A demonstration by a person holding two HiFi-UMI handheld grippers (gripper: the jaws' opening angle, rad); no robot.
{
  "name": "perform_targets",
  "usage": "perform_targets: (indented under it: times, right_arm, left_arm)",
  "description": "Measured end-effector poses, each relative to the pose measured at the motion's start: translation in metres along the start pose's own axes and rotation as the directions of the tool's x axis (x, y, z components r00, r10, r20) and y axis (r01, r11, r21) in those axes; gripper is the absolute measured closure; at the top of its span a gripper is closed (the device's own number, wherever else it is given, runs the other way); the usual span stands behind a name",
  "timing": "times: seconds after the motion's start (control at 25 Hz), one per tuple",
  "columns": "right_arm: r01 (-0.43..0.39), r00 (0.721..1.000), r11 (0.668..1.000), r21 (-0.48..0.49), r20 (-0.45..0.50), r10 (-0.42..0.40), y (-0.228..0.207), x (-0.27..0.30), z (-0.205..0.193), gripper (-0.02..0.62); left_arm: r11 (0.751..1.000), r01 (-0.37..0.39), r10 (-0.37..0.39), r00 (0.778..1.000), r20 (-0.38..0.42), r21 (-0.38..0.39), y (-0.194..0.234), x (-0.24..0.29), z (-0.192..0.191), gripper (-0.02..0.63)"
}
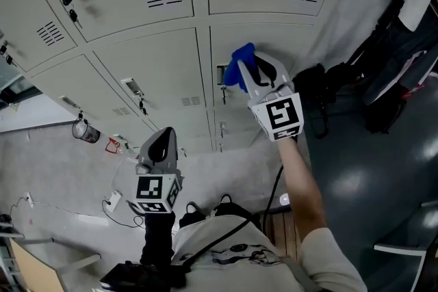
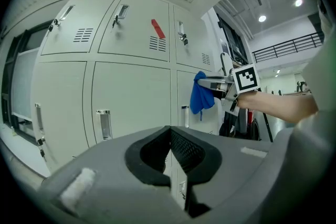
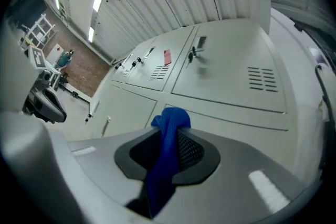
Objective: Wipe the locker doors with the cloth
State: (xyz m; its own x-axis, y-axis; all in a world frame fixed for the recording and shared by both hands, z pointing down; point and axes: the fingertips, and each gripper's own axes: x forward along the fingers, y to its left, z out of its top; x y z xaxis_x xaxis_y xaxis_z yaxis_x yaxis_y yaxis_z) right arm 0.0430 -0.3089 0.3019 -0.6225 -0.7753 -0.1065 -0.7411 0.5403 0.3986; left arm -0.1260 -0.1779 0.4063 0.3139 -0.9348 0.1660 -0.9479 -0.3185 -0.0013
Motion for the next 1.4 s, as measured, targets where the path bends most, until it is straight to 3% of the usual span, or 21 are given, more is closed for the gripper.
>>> perform_targets:
  times: [0.16, 0.36, 0.72, 1.16, 1.28, 1.4]
  right_arm:
    - [-0.064, 0.998, 0.998, -0.010, -0.029, 0.064, 0.038, 0.037, -0.016, 0.532]
    - [-0.070, 0.995, 0.997, -0.005, -0.066, 0.070, 0.039, 0.057, -0.032, 0.532]
    - [0.011, 0.989, 0.996, -0.086, -0.144, -0.023, -0.024, 0.014, -0.070, 0.531]
    - [0.164, 0.944, 0.972, -0.170, -0.259, -0.204, -0.124, -0.048, -0.112, 0.531]
    - [0.185, 0.942, 0.970, -0.159, -0.253, -0.221, -0.126, -0.057, -0.109, 0.531]
    - [0.141, 0.964, 0.979, -0.148, -0.205, -0.170, -0.100, -0.052, -0.090, 0.531]
  left_arm:
    - [1.000, -0.012, 0.012, 1.000, -0.006, 0.004, 0.002, -0.005, -0.002, 0.614]
    - [1.000, -0.026, 0.026, 1.000, -0.012, 0.005, 0.004, -0.009, -0.004, 0.614]
    - [1.000, -0.022, 0.022, 1.000, -0.012, -0.002, 0.000, -0.001, -0.007, 0.614]
    - [1.000, 0.025, -0.025, 1.000, -0.012, -0.005, -0.019, 0.016, -0.004, 0.614]
    - [1.000, 0.030, -0.030, 0.999, -0.014, -0.001, -0.020, 0.017, -0.004, 0.614]
    - [1.000, 0.029, -0.028, 1.000, -0.012, 0.004, -0.019, 0.016, -0.002, 0.614]
